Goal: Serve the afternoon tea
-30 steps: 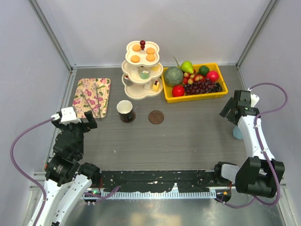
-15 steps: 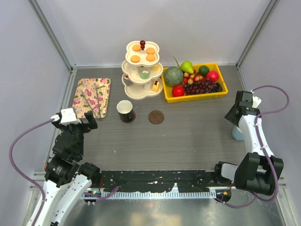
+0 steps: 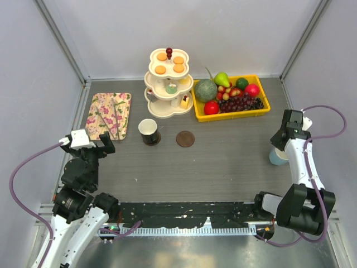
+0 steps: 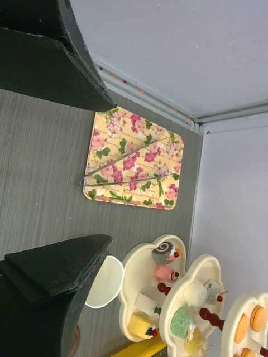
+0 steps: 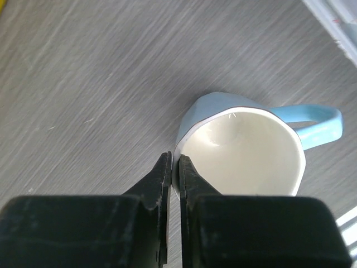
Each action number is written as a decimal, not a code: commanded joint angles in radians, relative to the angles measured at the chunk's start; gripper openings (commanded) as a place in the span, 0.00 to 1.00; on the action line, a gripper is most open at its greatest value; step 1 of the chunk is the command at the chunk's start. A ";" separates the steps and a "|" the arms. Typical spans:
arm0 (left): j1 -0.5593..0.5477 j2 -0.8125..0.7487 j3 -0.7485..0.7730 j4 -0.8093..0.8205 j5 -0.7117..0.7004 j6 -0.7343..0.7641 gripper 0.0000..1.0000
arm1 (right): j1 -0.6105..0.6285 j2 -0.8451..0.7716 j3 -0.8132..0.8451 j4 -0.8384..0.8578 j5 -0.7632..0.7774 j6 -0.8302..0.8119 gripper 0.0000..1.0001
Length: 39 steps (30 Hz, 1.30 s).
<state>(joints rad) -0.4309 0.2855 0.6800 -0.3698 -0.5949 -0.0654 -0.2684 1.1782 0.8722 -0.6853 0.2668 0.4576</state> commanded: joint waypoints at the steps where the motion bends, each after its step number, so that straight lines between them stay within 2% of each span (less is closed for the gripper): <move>1: -0.003 -0.005 -0.003 0.062 -0.020 0.013 0.99 | 0.047 -0.072 -0.012 0.018 -0.193 0.079 0.05; 4: -0.003 0.001 -0.005 0.063 -0.022 0.013 0.99 | 0.142 -0.081 0.016 0.017 -0.193 0.128 0.05; 5: -0.003 0.003 -0.005 0.063 -0.020 0.013 0.99 | 0.214 -0.066 0.039 0.015 -0.181 0.138 0.05; 10: -0.003 0.009 -0.007 0.065 -0.022 0.015 0.99 | 0.472 0.064 0.111 0.049 -0.190 0.223 0.05; 14: -0.003 0.015 -0.008 0.065 -0.026 0.018 0.99 | 0.615 0.167 0.192 0.066 -0.163 0.259 0.05; 20: -0.003 0.023 -0.011 0.069 -0.032 0.024 0.99 | 0.693 0.297 0.289 0.076 -0.155 0.260 0.12; 22: -0.003 0.030 -0.014 0.075 -0.034 0.027 0.99 | 0.715 0.331 0.321 0.076 -0.176 0.257 0.17; 25: -0.003 0.044 -0.011 0.072 -0.031 0.027 0.99 | 0.756 0.362 0.392 0.049 -0.146 0.210 0.32; 28: -0.003 0.041 -0.017 0.078 -0.036 0.029 0.99 | 0.796 0.385 0.444 0.014 -0.127 0.181 0.36; 31: -0.003 0.058 -0.020 0.085 -0.031 0.029 0.99 | 0.821 0.377 0.453 -0.005 -0.127 0.142 0.44; 39: -0.003 0.052 -0.017 0.083 -0.028 0.030 0.99 | 0.825 0.319 0.413 -0.054 -0.141 0.063 0.50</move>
<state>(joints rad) -0.4309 0.3458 0.6632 -0.3477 -0.6102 -0.0433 0.5587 1.5646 1.2869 -0.7025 0.1173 0.5793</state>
